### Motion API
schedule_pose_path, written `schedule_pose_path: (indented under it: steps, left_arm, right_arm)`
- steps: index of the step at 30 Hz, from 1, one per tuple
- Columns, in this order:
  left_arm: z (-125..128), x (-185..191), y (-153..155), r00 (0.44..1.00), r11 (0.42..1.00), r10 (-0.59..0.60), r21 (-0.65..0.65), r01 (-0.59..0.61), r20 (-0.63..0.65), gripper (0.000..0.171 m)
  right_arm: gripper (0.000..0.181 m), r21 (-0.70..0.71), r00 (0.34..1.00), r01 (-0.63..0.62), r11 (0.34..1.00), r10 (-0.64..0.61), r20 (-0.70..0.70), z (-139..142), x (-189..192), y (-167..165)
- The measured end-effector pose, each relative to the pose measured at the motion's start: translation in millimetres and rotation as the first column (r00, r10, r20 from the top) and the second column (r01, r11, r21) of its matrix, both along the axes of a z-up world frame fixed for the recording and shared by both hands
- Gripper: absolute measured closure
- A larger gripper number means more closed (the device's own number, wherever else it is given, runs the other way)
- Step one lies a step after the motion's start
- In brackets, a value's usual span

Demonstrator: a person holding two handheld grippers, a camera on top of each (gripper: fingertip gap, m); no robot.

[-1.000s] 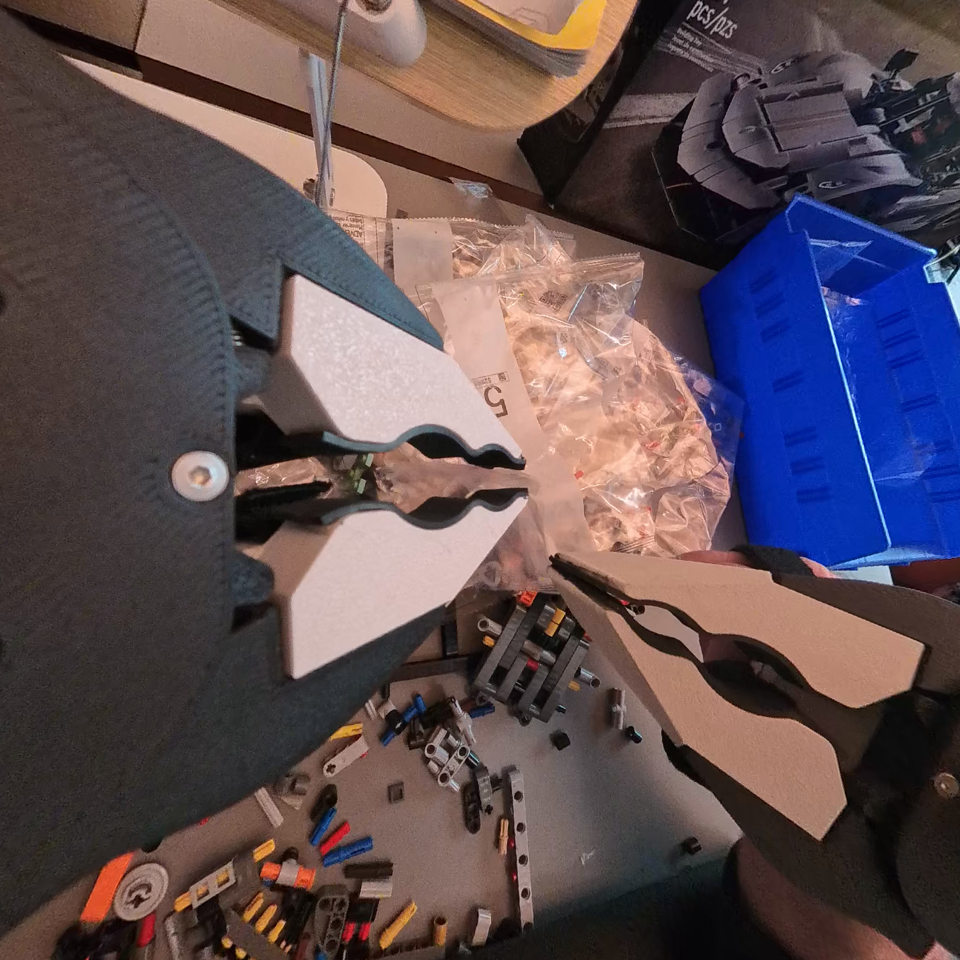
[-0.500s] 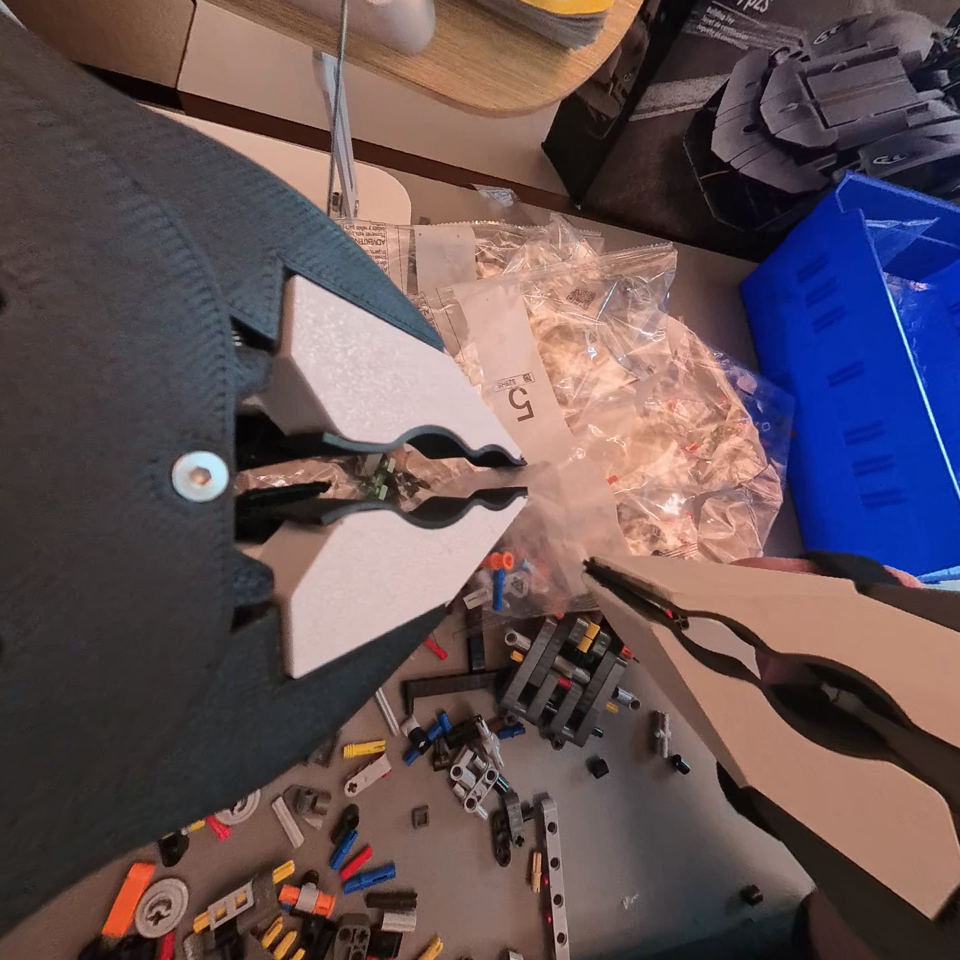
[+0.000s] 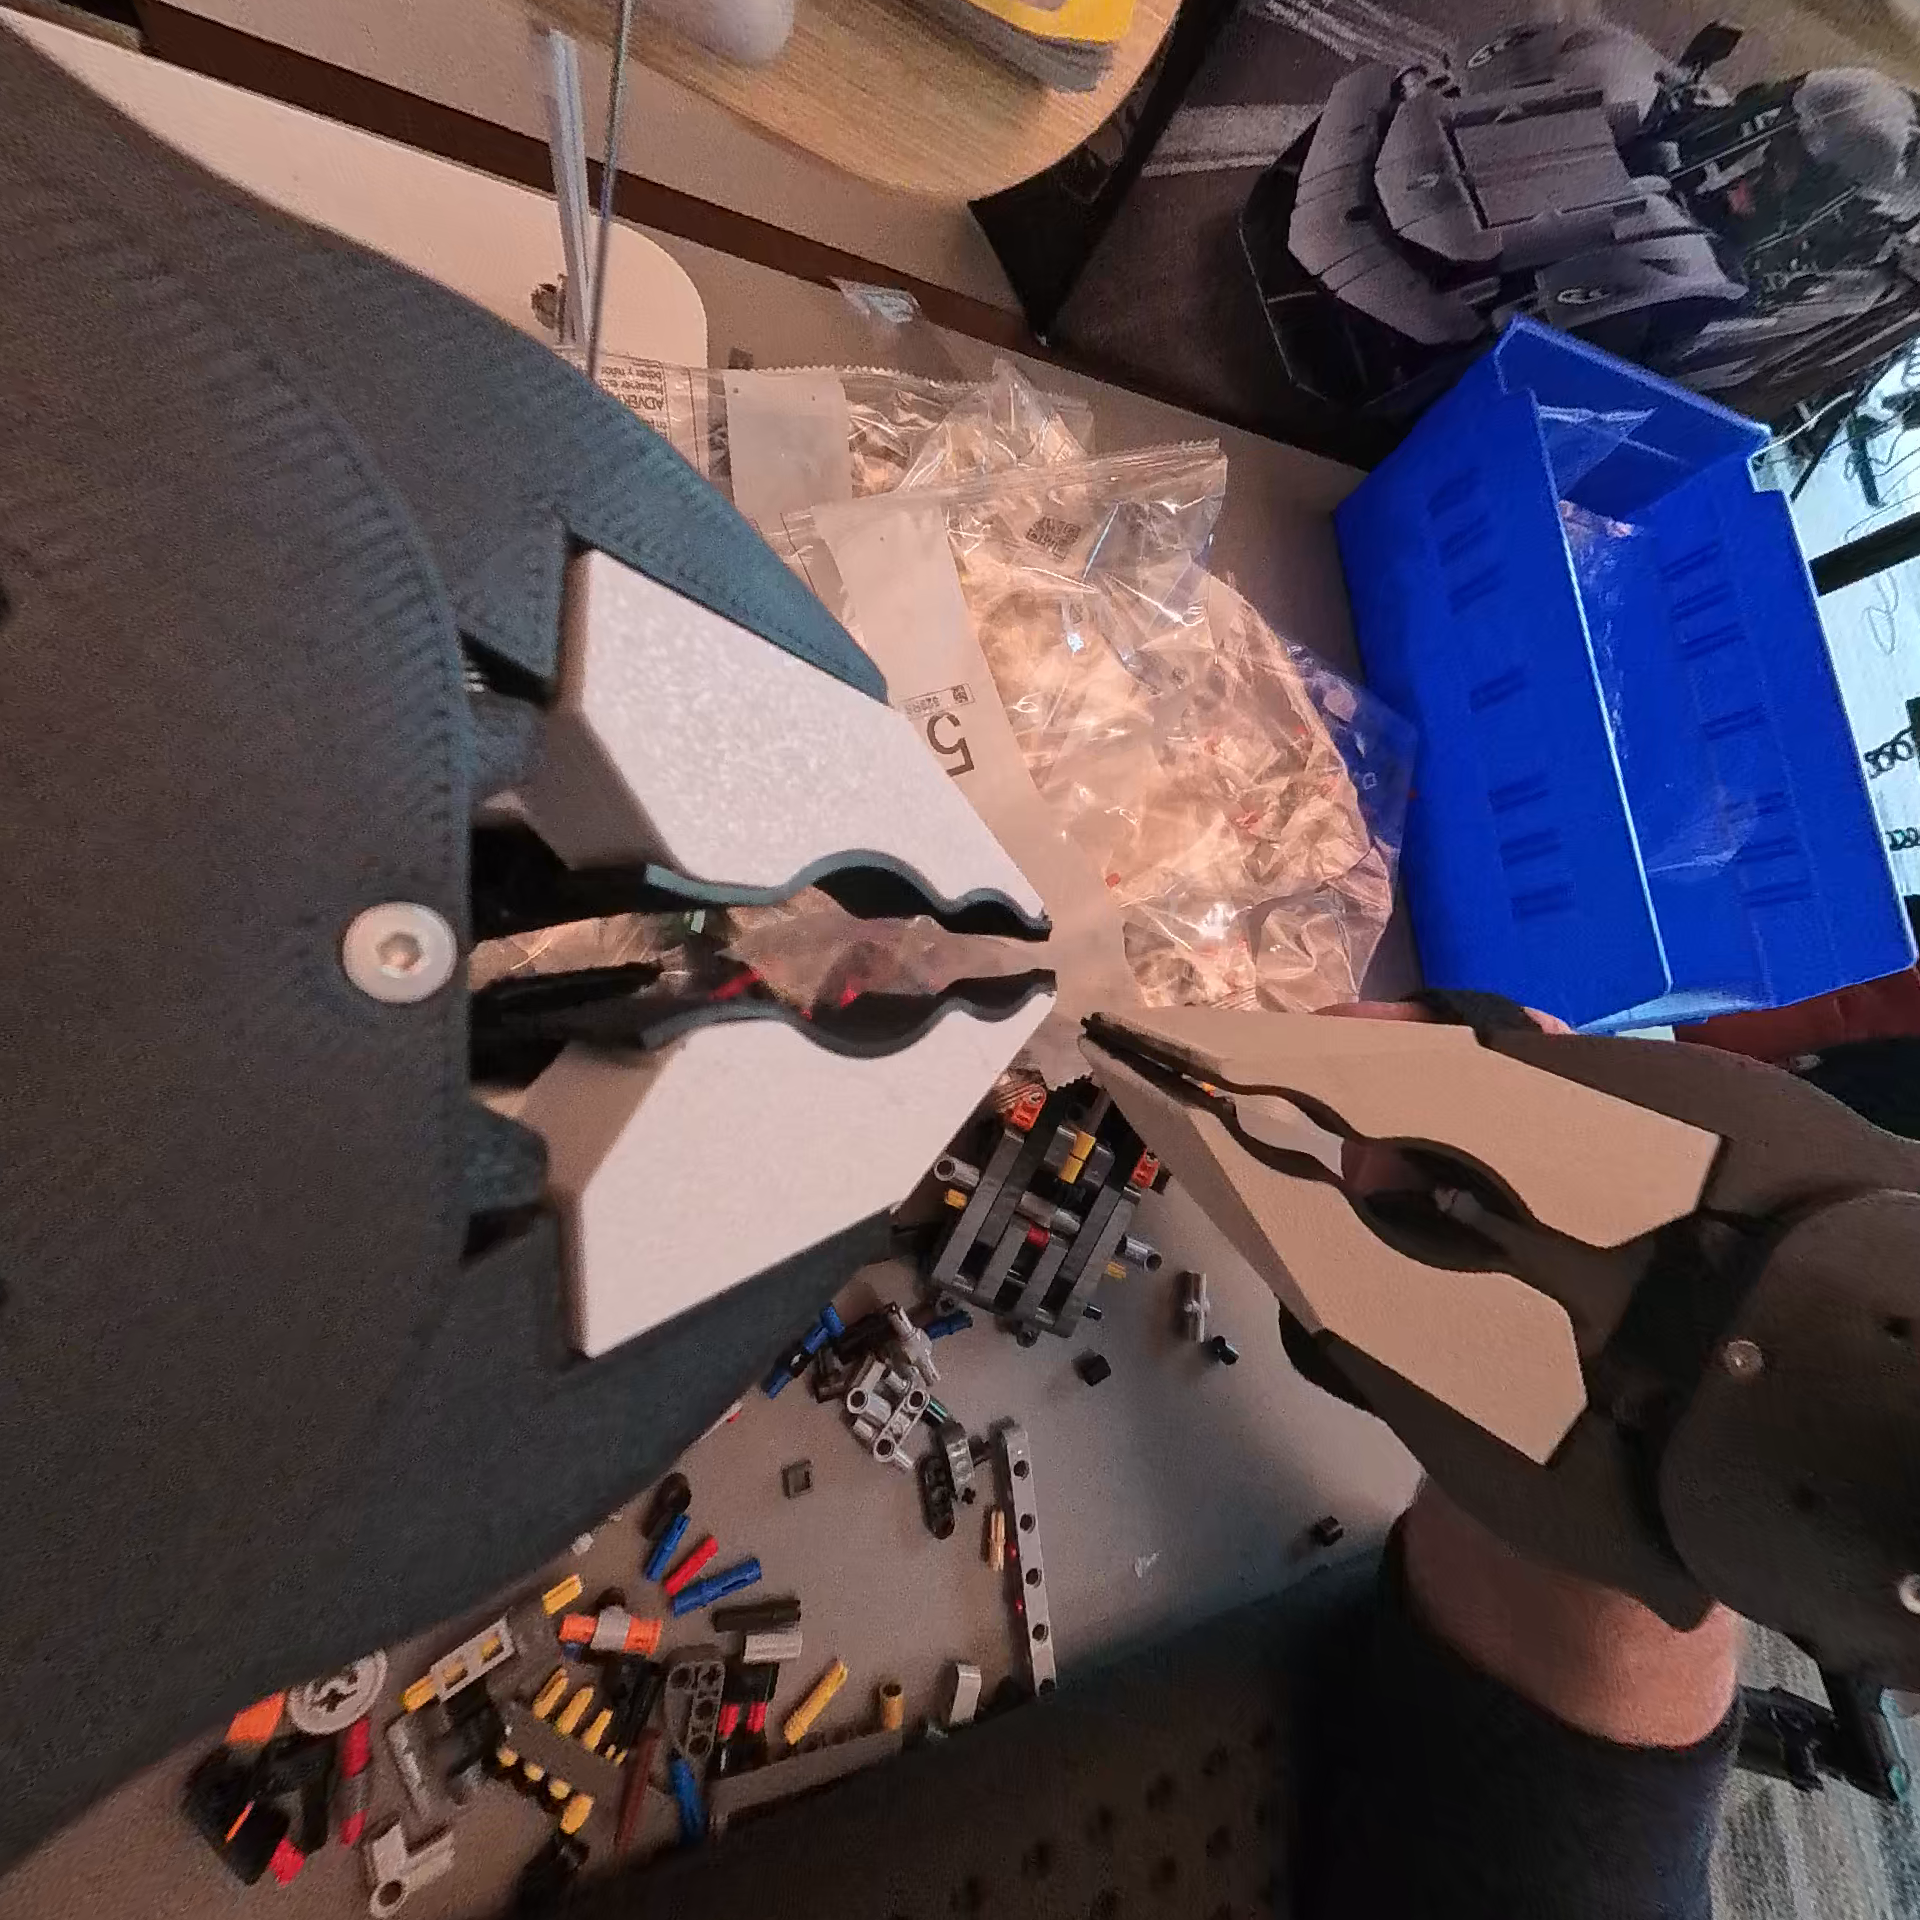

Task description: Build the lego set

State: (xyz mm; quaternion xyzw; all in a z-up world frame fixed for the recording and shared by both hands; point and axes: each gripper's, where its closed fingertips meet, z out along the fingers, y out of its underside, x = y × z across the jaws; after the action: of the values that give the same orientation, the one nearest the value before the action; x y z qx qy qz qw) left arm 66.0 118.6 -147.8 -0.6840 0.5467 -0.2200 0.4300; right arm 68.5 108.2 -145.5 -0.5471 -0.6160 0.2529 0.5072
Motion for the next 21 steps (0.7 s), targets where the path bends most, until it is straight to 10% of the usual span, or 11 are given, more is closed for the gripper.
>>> schedule_pose_path:
  steps: [21]
  left_arm:
    - [-18.1,-4.5,5.9,0.992,0.999,0.036,0.010,-0.035,-0.118,0.170]
  right_arm:
    - [0.181,0.004,1.000,0.007,1.000,-0.007,-0.015,3.6,2.8,1.9]
